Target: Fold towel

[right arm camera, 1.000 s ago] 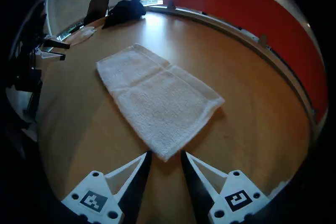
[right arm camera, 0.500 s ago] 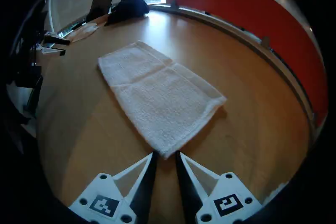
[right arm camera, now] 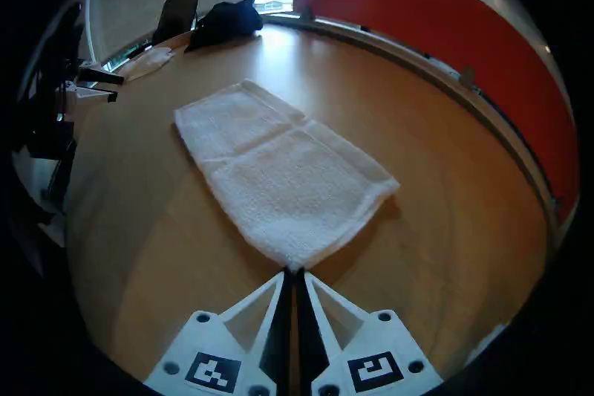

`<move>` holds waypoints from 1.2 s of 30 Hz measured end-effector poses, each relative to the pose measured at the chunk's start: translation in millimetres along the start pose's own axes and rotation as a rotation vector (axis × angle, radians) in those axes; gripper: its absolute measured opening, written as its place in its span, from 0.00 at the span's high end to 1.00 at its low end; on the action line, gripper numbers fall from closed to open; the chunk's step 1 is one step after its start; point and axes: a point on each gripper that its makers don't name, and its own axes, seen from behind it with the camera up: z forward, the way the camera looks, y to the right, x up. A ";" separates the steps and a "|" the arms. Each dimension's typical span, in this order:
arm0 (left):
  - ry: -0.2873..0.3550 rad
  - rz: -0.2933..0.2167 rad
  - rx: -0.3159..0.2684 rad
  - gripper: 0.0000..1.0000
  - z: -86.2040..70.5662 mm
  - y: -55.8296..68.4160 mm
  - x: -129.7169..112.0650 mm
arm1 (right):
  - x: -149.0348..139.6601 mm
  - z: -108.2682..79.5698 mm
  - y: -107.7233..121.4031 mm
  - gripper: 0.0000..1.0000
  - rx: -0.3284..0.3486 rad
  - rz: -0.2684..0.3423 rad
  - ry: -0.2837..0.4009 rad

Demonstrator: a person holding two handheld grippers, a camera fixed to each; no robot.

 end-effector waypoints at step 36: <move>0.005 -0.007 0.012 0.04 -9.2 -5.5 -2.7 | 65.5 -36.9 7.1 0.97 -0.032 -0.071 0.114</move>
